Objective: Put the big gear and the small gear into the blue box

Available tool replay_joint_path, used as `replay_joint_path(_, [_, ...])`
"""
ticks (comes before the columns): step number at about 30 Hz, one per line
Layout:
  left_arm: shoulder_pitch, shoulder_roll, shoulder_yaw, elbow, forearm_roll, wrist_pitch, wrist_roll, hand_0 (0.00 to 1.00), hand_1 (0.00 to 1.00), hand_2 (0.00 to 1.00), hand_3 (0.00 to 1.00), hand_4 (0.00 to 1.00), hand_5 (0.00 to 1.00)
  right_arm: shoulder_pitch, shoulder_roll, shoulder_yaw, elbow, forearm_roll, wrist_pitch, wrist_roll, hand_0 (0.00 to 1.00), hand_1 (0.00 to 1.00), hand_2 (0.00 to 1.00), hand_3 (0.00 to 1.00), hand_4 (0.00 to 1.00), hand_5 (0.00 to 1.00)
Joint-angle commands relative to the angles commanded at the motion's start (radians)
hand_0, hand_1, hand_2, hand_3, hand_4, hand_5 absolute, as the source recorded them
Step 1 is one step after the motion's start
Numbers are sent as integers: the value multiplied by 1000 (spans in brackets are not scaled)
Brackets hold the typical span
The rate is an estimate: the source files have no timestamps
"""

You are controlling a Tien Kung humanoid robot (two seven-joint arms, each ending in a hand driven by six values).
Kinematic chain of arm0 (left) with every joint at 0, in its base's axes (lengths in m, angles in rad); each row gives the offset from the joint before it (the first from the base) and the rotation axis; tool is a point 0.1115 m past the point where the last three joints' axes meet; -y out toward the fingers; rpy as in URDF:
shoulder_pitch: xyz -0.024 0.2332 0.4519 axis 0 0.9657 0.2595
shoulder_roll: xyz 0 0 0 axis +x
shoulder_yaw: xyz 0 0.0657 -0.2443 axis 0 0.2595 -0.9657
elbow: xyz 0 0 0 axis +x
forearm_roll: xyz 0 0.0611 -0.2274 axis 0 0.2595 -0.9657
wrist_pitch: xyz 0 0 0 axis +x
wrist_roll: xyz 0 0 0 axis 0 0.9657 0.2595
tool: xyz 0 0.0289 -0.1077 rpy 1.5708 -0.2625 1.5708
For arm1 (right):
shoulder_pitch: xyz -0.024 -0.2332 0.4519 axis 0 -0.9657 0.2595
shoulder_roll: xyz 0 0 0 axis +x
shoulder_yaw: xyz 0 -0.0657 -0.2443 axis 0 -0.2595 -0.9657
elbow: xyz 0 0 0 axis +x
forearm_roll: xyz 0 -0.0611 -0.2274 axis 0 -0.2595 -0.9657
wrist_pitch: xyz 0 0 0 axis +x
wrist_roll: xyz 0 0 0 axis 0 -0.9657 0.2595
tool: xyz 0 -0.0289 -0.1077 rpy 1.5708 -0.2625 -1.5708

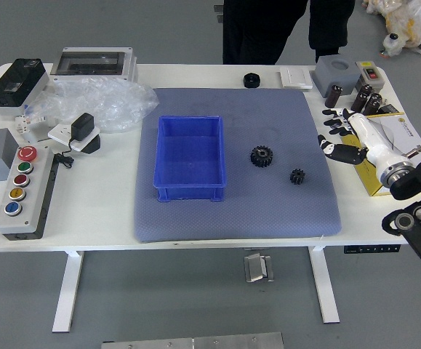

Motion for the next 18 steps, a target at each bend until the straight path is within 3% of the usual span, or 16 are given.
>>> replay_joint_path(11, [1, -1, -3, 0, 4, -1, 1, 850, 815, 796, 822, 671, 304, 62, 2, -130, -52, -307, 72, -46, 673, 606, 656, 770, 620, 136])
replay_joint_path(12, [1, -2, -3, 0, 4, -1, 1, 849, 814, 796, 822, 672, 303, 67, 3, -140, -57, -333, 79, -48, 674, 613, 704, 832, 632, 140])
replay_joint_path(17, [0, -2, -3, 0, 5, -1, 1, 849, 814, 796, 822, 672, 303, 97, 3, -196, -82, -451, 111, -58, 674, 613, 704, 832, 632, 140])
replay_joint_path(18, [0, -2, -3, 0, 5, -1, 2, 849, 815, 796, 822, 672, 303, 102, 3, -204, -86, -467, 115, -59, 684, 639, 772, 871, 652, 160])
